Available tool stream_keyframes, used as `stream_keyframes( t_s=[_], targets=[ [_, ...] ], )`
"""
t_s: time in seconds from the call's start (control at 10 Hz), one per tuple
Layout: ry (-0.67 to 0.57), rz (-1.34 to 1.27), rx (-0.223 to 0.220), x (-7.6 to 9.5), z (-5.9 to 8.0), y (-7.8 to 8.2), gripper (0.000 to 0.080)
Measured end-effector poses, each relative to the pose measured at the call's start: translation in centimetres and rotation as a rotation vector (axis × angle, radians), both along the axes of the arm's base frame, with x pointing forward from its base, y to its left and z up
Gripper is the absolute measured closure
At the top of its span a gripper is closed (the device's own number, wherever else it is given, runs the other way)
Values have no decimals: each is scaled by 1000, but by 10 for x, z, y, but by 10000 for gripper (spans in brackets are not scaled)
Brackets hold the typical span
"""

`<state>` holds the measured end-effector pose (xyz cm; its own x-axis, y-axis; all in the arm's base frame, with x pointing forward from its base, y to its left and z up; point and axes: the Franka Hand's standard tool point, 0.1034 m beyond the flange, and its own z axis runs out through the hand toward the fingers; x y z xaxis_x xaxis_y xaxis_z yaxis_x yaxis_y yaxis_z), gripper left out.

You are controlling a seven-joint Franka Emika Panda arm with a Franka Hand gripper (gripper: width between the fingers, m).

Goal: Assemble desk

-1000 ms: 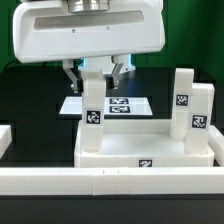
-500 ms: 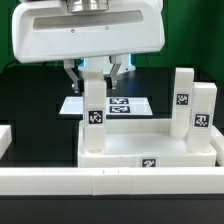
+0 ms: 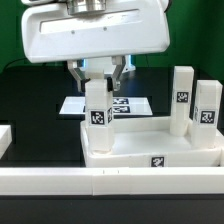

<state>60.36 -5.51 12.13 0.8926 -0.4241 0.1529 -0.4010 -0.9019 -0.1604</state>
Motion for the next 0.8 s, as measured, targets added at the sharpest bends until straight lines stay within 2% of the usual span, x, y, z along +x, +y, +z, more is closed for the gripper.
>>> stream_keyframes(
  t_s=[0.4, 0.8],
  targets=[
    [15, -413, 81, 2, 0, 0, 510],
    [40, -683, 154, 3, 0, 6, 509]
  ],
)
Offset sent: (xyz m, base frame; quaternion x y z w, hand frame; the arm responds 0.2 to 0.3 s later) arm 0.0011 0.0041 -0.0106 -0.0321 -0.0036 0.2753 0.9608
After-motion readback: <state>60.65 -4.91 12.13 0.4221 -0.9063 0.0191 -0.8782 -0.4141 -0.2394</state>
